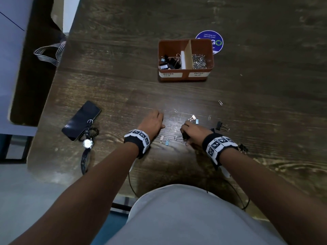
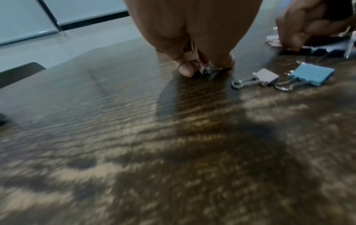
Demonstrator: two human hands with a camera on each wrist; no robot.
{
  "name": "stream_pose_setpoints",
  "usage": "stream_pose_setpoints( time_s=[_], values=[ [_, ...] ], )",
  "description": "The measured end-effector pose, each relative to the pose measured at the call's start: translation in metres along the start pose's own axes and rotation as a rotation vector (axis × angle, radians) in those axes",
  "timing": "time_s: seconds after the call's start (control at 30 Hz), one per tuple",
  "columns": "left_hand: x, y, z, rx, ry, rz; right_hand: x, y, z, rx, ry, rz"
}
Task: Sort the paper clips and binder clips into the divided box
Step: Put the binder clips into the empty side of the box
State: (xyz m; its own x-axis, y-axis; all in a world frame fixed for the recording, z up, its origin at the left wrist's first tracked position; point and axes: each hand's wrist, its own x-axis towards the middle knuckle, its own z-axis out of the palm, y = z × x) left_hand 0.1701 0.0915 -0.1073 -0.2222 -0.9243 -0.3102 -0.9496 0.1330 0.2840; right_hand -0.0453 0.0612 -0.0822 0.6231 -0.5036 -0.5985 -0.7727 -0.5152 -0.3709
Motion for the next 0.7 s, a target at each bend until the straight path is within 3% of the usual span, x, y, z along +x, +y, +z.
stream_pose_setpoints(
  time_s=[0.3, 0.37, 0.5, 0.6, 0.7],
  values=[
    [-0.015, 0.004, 0.001, -0.054, -0.027, -0.102, -0.024, 0.017, 0.002, 0.131, 0.193, 0.068],
    [-0.014, 0.005, -0.004, -0.135, -0.054, -0.162, -0.025, 0.017, 0.003, 0.225, 0.264, 0.094],
    [-0.015, 0.004, -0.014, -0.344, 0.04, -0.29, -0.026, 0.015, -0.004, 0.433, 0.32, 0.139],
    [-0.026, 0.006, -0.019, -0.458, 0.044, -0.264, -0.025, 0.007, -0.008, 0.519, 0.341, 0.154],
    [-0.035, 0.012, -0.014, -0.381, -0.01, -0.234, -0.025, -0.004, -0.008, 0.548, 0.292, 0.185]
  ],
)
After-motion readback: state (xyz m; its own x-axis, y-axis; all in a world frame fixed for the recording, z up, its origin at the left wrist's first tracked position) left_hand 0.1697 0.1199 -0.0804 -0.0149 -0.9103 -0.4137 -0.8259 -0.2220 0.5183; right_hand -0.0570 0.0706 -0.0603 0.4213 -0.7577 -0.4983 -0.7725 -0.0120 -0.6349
